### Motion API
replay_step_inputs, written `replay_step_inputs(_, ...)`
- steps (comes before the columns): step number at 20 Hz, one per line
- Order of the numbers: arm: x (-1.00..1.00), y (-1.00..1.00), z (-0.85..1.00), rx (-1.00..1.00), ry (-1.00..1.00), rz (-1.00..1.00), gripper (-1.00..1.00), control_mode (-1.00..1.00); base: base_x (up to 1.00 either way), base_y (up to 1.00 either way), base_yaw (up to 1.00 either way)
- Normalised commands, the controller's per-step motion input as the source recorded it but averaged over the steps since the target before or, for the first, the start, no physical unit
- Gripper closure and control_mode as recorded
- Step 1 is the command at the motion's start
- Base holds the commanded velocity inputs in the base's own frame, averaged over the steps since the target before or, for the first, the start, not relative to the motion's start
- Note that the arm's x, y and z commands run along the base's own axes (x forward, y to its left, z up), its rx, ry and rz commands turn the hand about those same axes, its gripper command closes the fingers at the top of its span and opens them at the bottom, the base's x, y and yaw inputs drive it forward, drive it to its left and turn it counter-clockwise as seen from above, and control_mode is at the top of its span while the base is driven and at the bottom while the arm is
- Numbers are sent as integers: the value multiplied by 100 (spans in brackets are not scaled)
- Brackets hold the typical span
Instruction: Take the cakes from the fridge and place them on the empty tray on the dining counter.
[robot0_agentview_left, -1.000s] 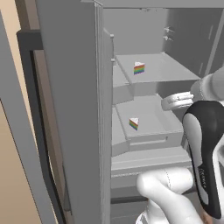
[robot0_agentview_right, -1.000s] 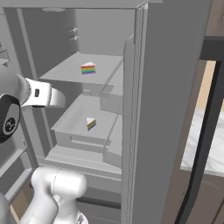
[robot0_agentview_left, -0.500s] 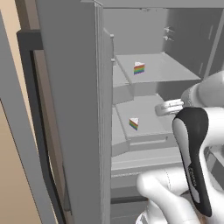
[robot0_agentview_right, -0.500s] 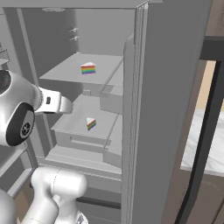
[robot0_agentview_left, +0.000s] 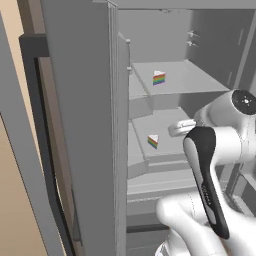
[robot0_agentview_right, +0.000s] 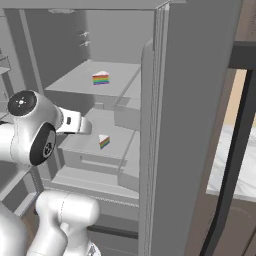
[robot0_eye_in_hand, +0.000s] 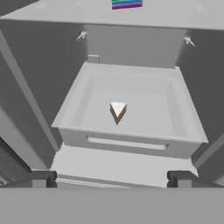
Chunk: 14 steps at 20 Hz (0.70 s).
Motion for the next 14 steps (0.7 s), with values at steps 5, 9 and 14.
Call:
replay_step_inputs(5,43,0,-26,0,3,0,-100,-100,0,0,0)
replay_step_inputs(9,54,0,-14,0,5,0,-100,-100,0,0,0)
replay_step_inputs(14,48,0,-19,0,0,0,-100,-100,0,0,0)
